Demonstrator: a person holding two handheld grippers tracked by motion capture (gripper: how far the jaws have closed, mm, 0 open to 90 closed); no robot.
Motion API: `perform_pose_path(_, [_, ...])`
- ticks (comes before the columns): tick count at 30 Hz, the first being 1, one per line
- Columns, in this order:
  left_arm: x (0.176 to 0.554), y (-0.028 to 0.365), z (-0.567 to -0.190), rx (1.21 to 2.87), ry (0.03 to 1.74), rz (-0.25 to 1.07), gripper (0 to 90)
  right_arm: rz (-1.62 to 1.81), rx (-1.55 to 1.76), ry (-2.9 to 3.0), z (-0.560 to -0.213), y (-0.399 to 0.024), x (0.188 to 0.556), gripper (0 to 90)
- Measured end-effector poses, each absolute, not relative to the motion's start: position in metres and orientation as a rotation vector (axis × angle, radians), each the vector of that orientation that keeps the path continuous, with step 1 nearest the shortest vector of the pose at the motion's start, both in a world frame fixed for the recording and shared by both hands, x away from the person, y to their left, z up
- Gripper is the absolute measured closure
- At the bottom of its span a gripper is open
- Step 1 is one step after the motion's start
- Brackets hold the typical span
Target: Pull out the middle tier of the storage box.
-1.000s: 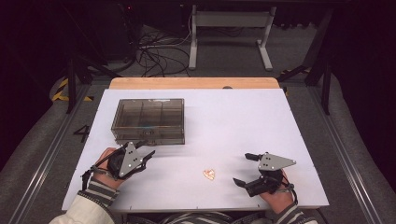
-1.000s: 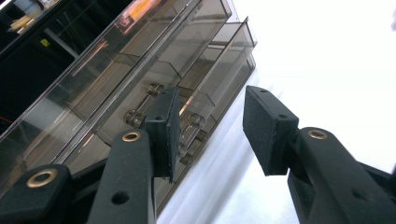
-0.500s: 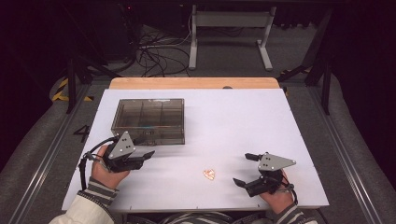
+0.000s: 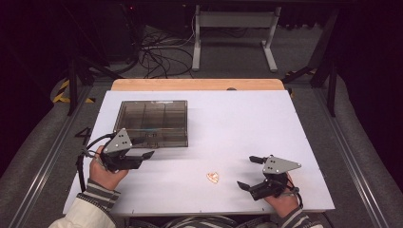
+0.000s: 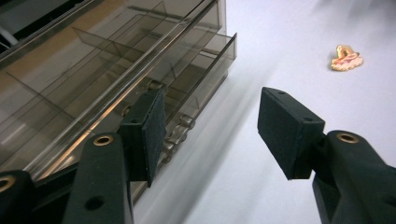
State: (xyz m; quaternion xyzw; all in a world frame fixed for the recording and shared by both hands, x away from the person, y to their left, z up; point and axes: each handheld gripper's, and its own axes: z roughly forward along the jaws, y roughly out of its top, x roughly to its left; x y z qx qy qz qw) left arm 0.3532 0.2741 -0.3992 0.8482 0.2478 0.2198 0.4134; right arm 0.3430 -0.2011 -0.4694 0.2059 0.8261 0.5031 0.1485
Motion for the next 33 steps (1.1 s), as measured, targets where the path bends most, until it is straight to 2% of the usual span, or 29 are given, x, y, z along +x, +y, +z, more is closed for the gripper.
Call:
perform_pose_path(8, [0.362, 0.278, -0.396, 2.221, 0.613, 0.552, 45.8, 1.447, 0.591, 2.376, -0.47, -0.201, 0.343, 2.4])
perform_pose_path(33, [0.388, 0.286, -0.412, 2.301, 0.648, 0.502, 45.8, 1.44, 0.587, 2.381, -0.47, -0.2, 0.343, 2.4])
